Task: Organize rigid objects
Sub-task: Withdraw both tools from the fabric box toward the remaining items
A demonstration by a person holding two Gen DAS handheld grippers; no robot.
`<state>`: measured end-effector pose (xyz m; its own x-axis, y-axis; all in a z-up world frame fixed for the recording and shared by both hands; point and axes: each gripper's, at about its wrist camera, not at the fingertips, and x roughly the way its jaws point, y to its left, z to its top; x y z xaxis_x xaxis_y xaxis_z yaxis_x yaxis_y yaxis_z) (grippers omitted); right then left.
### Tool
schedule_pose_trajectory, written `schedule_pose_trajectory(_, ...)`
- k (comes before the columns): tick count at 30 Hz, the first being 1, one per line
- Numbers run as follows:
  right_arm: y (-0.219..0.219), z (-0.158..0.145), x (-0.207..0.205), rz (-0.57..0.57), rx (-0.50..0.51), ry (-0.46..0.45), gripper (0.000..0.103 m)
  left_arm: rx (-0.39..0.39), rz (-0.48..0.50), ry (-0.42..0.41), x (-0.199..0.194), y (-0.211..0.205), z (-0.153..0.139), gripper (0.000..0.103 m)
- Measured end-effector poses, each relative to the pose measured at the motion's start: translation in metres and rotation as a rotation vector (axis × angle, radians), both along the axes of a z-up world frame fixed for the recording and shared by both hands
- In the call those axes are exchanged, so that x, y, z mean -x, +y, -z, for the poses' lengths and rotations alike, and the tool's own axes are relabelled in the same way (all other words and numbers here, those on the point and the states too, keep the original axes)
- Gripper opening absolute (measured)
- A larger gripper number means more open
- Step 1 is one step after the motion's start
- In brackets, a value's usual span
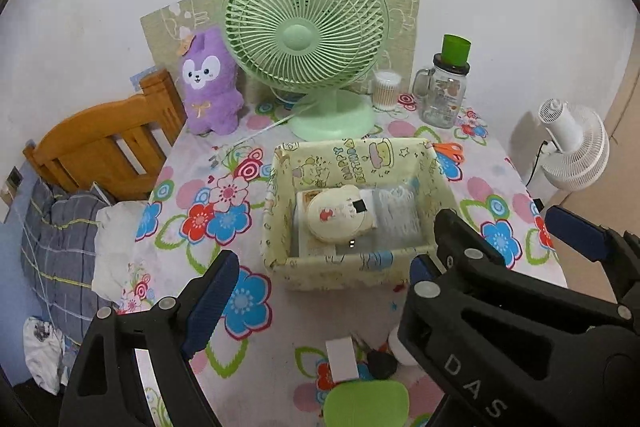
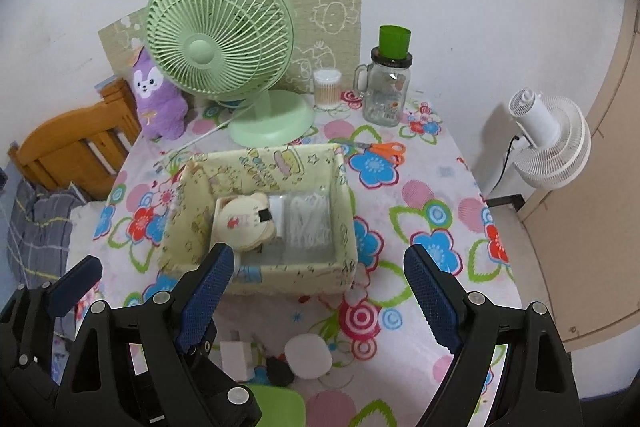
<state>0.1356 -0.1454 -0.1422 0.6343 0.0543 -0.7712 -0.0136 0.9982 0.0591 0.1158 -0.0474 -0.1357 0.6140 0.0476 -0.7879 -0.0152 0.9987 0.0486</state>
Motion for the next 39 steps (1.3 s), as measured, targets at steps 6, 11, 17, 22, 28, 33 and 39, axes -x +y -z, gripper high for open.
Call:
schedule_pose_trajectory(6,-0.001,-0.007,0.018,-0.005,-0.003,-0.023,0.089,-0.001,0.014,-0.02,0.017,-0.002,-0.008,0.089)
schedule_pose_trajectory(11,-0.001,-0.01,0.033,-0.026,-0.01,-0.044,0.089,0.009,0.044,-0.036,0.031,-0.001,-0.009,0.089)
schedule_pose_trajectory(17,0.003,-0.005,0.05,-0.048,0.004,-0.043,0.089,0.025,0.039,-0.035,0.051,0.003,-0.003,0.089)
schedule_pose_trajectory(22,0.004,0.002,0.07,-0.056,0.031,-0.043,0.089,0.017,0.068,-0.017,0.068,0.003,0.006,0.091)
schedule_pose_trajectory(28,0.004,0.019,0.089,-0.059,0.023,-0.024,0.089,0.006,0.078,0.009,0.085,0.002,0.02,0.091)
schedule_pose_trajectory(33,0.006,0.025,0.1,-0.055,0.014,-0.025,0.089,-0.007,0.105,0.002,0.096,0.002,0.025,0.091)
schedule_pose_trajectory(39,0.009,0.033,0.108,-0.044,0.015,-0.027,0.089,0.003,0.099,0.0,0.102,0.004,0.033,0.091)
